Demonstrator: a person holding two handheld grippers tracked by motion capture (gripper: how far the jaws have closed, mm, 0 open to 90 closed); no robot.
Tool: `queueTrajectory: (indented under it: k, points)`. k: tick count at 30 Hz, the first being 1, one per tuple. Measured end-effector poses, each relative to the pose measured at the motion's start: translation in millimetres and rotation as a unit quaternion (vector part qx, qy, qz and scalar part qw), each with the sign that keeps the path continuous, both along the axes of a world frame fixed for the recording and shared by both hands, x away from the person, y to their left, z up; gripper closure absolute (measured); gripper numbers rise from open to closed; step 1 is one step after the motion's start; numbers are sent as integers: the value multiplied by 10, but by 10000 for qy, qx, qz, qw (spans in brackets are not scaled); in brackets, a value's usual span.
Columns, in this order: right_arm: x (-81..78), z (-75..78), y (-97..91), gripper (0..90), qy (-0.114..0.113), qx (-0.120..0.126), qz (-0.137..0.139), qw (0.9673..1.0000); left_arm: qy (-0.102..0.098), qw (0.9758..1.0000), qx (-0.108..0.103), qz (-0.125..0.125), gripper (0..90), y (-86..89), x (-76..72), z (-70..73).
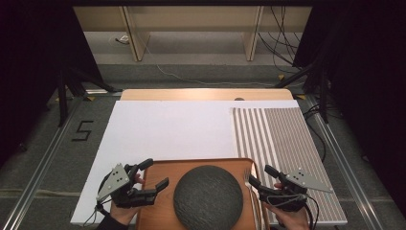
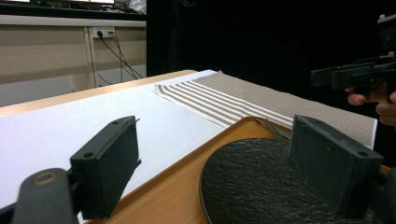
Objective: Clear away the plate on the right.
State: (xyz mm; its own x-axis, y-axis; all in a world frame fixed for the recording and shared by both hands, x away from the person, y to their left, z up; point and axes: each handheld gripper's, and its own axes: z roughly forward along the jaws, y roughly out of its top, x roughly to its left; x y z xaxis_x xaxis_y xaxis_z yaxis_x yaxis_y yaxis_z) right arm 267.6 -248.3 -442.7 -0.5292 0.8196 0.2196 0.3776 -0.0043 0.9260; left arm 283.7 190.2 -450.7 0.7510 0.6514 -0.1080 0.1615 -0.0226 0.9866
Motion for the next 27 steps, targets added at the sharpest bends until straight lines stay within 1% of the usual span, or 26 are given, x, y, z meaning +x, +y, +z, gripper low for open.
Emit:
queueTrajectory:
  k: [3, 8, 12, 14, 19, 23, 27]
  points:
    - [-5, 6, 2, 258, -93, -134, 2, 9999, 10, 10000, -8, -4, 159, 2, 2, -1]
    - [-8, 10, 4, 216, -190, -308, 9, 9993, 13, 10000, -4, -18, 159, 1, 1, 0]
    - [-15, 15, -3, 199, -261, -437, 31, 9987, 14, 10000, -1, -30, 159, -2, 0, 0]
    - [-14, 14, -8, 196, -263, -429, 49, 9987, 13, 10000, 2, -32, 159, -3, 0, -1]
    - [-17, 11, -14, 188, -295, -541, 57, 9981, 12, 10000, 9, -60, 160, -8, -4, -2]
    - [-33, 20, -40, 180, -373, -606, 22, 9975, 11, 10000, 47, -83, 160, -13, -11, -2]
    - [-40, 22, -62, 176, -390, -597, 3, 9975, -13, 9999, 78, -72, 158, -17, -18, -1]
